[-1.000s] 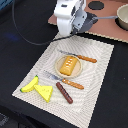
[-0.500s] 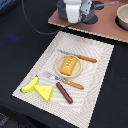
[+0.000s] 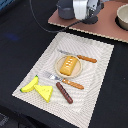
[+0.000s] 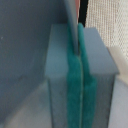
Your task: Interact with the objects in diverse but meaningful ways.
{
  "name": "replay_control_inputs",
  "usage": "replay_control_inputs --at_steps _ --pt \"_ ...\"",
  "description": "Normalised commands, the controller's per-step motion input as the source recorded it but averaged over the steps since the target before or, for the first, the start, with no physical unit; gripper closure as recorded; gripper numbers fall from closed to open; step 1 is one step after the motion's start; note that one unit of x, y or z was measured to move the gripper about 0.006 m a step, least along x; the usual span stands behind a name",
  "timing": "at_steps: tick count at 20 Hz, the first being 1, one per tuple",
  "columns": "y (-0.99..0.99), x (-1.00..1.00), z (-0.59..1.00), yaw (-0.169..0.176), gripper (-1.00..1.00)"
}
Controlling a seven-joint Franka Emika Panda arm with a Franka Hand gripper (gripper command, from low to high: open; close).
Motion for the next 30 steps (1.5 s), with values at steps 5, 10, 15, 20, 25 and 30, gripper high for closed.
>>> replay_control_inputs --at_steps 5,10,15,20,25,30 --pt "0.25 0.53 0.04 0.171 1.0" --pt "0.21 0.49 0.03 0.17 1.0" --pt "0.24 0.87 0.31 0.071 1.0" --pt "0.38 0.96 0.49 -0.002 1.0" --pt "0.45 0.77 0.34 -0.001 1.0" --pt "0.48 0.32 0.13 0.0 1.0"
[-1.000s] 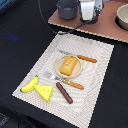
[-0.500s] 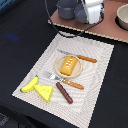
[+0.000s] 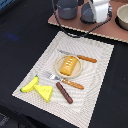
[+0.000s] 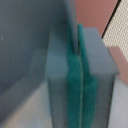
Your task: Interact with the objects in diverse but meaningful ways.
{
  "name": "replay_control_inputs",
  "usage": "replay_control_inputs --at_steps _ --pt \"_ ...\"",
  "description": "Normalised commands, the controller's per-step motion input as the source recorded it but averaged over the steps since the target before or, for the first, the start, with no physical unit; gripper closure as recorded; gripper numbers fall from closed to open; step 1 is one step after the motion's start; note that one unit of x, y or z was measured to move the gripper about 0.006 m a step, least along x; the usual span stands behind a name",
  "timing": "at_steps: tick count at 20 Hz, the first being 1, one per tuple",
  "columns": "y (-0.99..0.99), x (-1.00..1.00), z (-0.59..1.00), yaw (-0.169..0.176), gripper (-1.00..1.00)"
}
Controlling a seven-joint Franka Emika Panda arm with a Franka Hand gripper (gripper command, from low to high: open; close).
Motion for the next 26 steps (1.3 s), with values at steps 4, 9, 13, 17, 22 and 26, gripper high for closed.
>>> replay_control_inputs --at_steps 4,9,13,17,22,26 --pt "0.48 0.1 0.02 0.009 1.0" --pt "0.48 0.06 0.05 0.019 1.0" --pt "0.46 0.19 0.05 0.018 1.0" --pt "0.45 0.41 0.12 0.003 1.0" --pt "0.39 0.55 0.19 0.0 1.0" --pt "0.28 0.44 0.09 0.0 1.0"
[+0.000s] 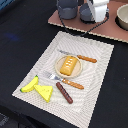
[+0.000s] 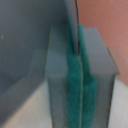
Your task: Interact with the objects in diverse but meaningful ways.
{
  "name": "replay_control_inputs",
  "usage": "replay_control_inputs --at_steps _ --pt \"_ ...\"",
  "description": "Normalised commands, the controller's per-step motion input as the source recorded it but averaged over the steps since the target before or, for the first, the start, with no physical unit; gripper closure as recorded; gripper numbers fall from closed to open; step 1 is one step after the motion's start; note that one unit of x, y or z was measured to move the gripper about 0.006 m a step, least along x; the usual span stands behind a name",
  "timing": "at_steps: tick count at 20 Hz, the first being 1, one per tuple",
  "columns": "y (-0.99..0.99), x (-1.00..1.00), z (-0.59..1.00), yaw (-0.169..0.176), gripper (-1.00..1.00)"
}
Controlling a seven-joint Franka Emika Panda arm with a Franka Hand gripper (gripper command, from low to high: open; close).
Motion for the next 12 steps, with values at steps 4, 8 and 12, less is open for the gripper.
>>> replay_control_inputs --at_steps 4,8,12 --pt "0.12 0.43 0.22 0.0 1.0" --pt "0.0 0.36 0.25 0.009 1.0" --pt "0.0 0.31 0.17 0.002 1.0"
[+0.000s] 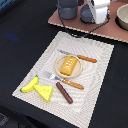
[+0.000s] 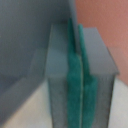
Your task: Interact with the objects in diverse but meaningful ways.
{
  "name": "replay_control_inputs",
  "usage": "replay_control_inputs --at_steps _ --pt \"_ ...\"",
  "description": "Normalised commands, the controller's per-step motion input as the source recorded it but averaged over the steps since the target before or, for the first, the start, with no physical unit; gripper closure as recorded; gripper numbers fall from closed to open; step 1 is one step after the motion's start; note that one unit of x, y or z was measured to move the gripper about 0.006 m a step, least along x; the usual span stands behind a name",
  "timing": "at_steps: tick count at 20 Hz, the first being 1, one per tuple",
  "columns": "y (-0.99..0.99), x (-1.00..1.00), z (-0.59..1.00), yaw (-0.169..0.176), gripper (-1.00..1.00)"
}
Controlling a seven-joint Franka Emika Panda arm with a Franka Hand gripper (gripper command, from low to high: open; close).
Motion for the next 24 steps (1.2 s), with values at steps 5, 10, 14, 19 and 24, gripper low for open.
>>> replay_control_inputs --at_steps 5,10,14,19,24 --pt "0.16 0.14 0.03 0.023 1.0" --pt "0.32 0.05 -0.01 0.054 -1.0" --pt "0.31 0.04 0.0 0.054 -1.0" --pt "0.29 0.21 0.43 0.027 -1.0" --pt "0.27 0.35 0.91 0.02 -1.0"
